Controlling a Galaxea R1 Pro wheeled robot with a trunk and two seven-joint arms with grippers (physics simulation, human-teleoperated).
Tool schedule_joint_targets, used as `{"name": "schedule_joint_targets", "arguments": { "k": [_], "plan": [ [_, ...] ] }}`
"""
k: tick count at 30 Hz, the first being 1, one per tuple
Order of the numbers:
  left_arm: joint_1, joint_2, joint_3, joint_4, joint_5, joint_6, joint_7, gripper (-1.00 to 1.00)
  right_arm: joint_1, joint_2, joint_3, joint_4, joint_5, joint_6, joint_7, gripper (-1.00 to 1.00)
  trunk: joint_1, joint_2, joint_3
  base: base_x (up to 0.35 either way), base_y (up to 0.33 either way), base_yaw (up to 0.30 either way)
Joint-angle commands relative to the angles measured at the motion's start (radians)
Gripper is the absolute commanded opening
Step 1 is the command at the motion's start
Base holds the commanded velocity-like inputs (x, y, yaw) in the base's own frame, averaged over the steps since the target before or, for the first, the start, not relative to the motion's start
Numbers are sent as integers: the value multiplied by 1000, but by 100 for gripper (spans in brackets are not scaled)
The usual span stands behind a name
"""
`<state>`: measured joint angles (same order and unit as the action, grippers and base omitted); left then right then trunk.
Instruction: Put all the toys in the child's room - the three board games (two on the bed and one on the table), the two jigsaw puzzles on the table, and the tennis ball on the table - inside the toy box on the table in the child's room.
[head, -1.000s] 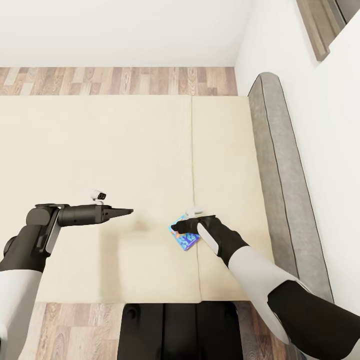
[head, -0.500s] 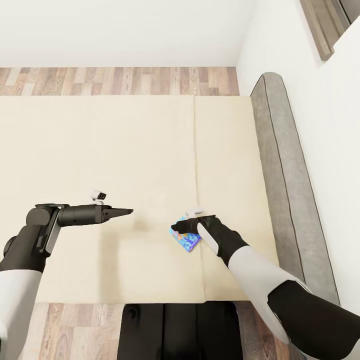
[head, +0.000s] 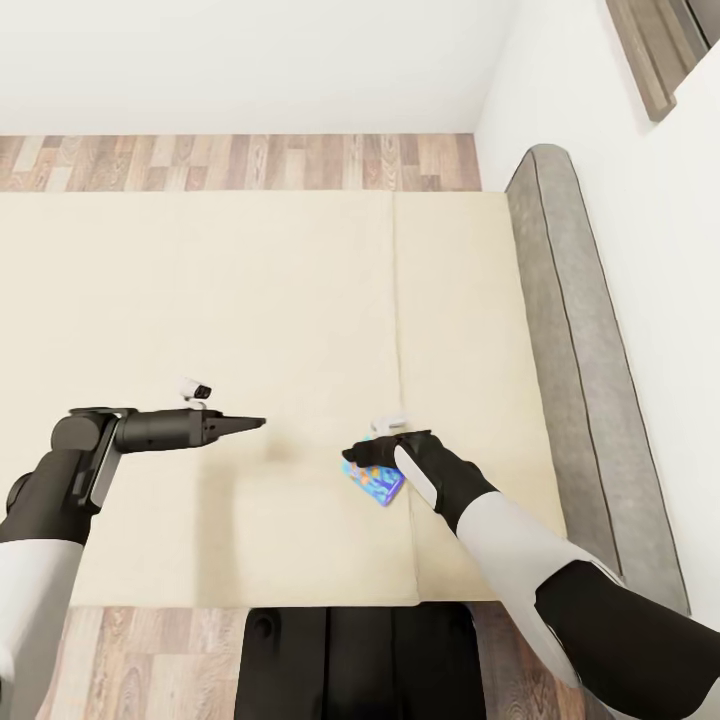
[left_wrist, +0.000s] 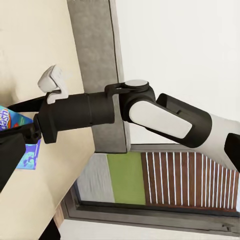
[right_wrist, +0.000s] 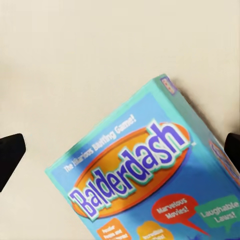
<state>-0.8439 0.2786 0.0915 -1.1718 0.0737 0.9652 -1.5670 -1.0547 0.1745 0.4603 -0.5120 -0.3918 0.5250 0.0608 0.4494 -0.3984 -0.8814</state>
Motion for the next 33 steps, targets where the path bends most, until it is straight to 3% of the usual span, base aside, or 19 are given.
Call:
{"name": "schedule_joint_targets", "arguments": {
  "k": [1, 7, 19, 25, 33],
  "plan": [
    [0, 1, 3, 0, 0, 11, -4, 100, -1, 0, 1, 0, 2, 4, 2, 100, 1, -2, -1, 0, 103, 0],
    [0, 1, 27, 0, 1, 10, -4, 100, -1, 0, 1, 0, 2, 4, 2, 100, 1, -2, -1, 0, 36, 0],
    [0, 1, 31, 0, 1, 11, -4, 100, -1, 0, 1, 1, 1, 10, 1, 100, 1, -2, -1, 0, 1, 0],
    [0, 1, 31, 0, 1, 11, -4, 100, -4, 0, 0, 1, 0, 87, -3, 100, 1, -2, -1, 0, 0, 0],
    [-1, 1, 31, 0, 0, 11, -4, 100, -6, 0, -1, 0, -1, 132, -7, 100, 1, -2, -1, 0, 0, 0]
  ]
}}
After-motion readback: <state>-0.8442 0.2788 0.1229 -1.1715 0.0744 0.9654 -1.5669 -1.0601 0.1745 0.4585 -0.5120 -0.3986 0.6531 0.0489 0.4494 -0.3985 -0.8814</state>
